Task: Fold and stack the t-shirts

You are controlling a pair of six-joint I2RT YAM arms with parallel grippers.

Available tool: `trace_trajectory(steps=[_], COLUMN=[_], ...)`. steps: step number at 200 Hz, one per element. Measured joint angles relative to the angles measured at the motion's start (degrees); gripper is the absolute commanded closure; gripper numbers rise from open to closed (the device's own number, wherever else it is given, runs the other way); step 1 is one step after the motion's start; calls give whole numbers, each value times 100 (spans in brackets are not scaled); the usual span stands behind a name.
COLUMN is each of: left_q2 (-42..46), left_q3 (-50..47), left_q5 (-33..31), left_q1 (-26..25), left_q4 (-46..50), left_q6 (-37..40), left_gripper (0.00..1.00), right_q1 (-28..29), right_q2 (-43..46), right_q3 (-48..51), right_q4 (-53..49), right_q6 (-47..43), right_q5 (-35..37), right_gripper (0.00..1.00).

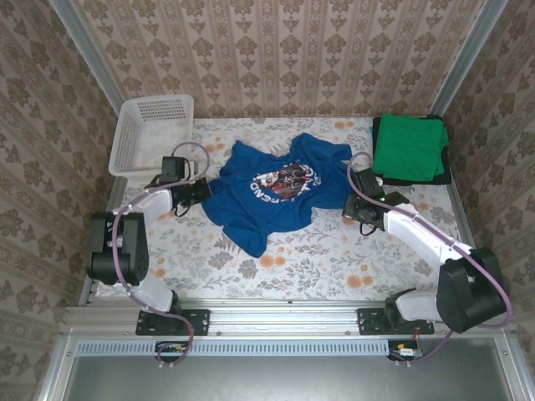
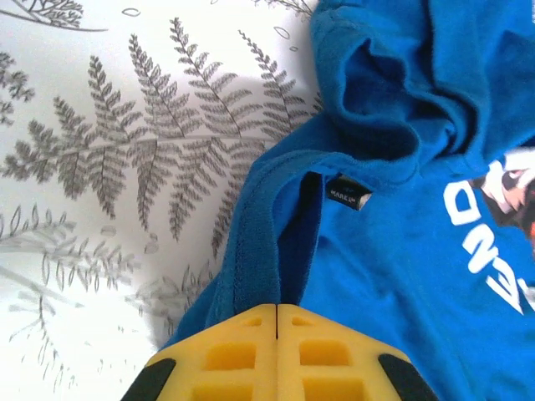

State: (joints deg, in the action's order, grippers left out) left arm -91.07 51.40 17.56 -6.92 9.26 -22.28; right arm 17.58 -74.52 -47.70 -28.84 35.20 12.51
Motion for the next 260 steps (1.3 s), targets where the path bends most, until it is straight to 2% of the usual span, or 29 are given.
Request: trace_trajectory(steps=[20, 47, 72, 91, 115, 139, 144, 150, 154, 197, 211, 230, 260], left_q2=[748, 2282, 3751, 4321, 4264, 3477, 3263, 3032, 2907, 1899, 2031, 2704, 4120], left_q3=[-297, -577, -472, -160, 267, 673, 715, 708, 693, 98, -208, -800, -1792], left_q5=[-20, 57, 52, 44, 46, 48, 46, 46, 46, -15, -52, -208, -501], left_q1=[-17, 98, 188, 210, 214, 214, 214, 214, 214, 264, 247, 61, -914], left_q4=[269, 737, 1246, 1615, 1766, 1825, 1792, 1742, 1731, 1650, 1652, 1738, 2009], left_q6=[-20, -81, -105, -109, -127, -120, -118, -98, -81, 9, 28, 0, -365], left_gripper=[100, 100, 100, 100, 100, 100, 90, 74, 68, 52, 49, 47, 48], right_q1=[-122, -378, -643, -752, -835, -931, -935, -935, -938, -946, -946, -949, -975], right_q2=[293, 970, 1753, 2055, 1884, 1152, 992, 876, 807, 557, 511, 507, 498], right_q3=[85, 94, -33, -404, -1008, -1635, -1692, -1696, -1672, -1093, -938, -756, -612], right_q4=[-192, -472, -758, -887, -866, -826, -756, -686, -649, -439, -389, -354, -297], right_q6=[-92, -243, -439, -575, -734, -846, -852, -859, -861, -844, -828, -824, -817], right_q5=[-2, 0, -4, -4, -48, -160, -201, -232, -258, -442, -439, -437, -435], right_gripper=[100, 100, 100, 100, 100, 100, 100, 100, 100, 100, 100, 100, 100])
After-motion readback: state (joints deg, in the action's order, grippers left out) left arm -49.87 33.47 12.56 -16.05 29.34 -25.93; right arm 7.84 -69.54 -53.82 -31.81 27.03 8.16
